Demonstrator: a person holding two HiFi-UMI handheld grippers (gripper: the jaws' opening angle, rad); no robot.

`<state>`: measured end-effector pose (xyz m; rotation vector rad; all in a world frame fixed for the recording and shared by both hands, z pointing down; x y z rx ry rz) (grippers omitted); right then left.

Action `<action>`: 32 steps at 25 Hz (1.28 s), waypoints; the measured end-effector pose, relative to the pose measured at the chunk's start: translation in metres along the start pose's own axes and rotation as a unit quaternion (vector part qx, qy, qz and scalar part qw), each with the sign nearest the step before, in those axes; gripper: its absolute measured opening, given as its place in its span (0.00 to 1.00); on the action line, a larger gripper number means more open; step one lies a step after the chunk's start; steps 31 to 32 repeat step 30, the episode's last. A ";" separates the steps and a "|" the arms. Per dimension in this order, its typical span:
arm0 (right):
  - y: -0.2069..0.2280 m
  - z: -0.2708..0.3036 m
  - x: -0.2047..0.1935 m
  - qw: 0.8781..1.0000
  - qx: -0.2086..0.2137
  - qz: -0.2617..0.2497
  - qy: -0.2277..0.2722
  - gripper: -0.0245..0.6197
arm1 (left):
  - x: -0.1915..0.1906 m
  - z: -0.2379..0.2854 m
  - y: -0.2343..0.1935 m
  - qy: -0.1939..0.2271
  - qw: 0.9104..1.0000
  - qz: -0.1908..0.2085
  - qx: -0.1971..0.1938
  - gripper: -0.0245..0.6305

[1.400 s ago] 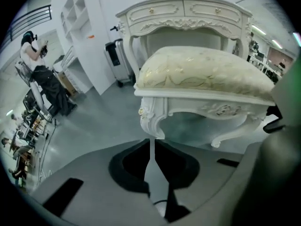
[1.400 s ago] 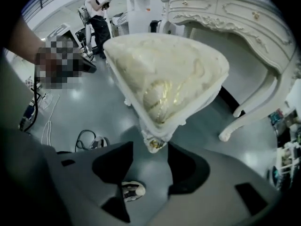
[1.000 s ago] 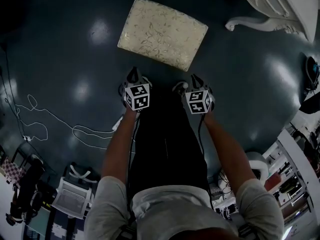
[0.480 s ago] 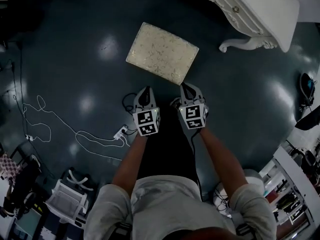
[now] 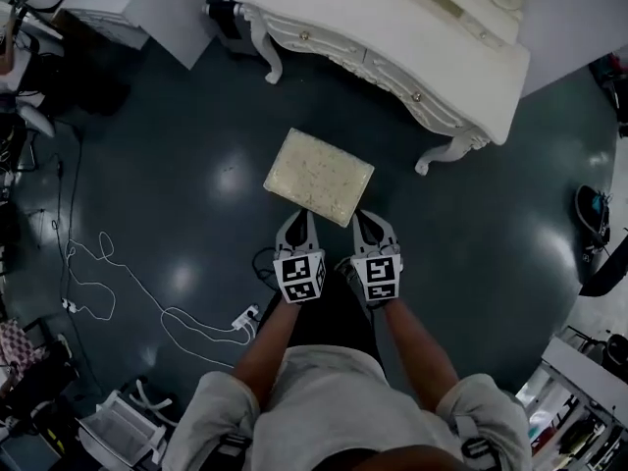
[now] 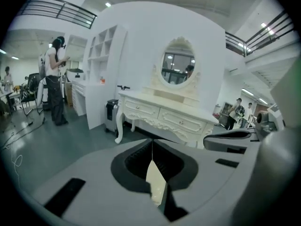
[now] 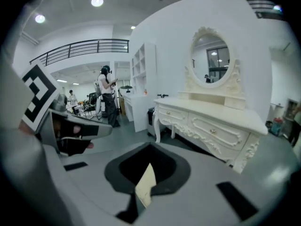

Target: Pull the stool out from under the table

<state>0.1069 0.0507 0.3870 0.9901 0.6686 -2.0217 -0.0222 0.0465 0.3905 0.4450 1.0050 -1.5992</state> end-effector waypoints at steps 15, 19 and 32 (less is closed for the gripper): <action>0.062 -0.116 0.125 0.990 -0.109 -0.035 0.083 0.06 | 0.111 -0.047 0.127 0.089 0.985 0.080 -0.123 0.06; 0.063 -0.139 0.136 0.986 -0.121 -0.062 0.094 0.06 | 0.128 -0.068 0.145 0.103 0.983 0.067 -0.134 0.06; 0.069 -0.185 0.137 0.982 -0.133 -0.073 0.112 0.06 | 0.109 -0.102 0.194 0.103 0.973 0.090 -0.183 0.06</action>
Point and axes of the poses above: the fingertips, and each gripper's own axes: z forward along the fingers, y to its right, x out of its top, the point moved 2 cm from there along -z, backward along the fingers, and after that the axes turned 12 degrees about -z, right-handed, at the moved point
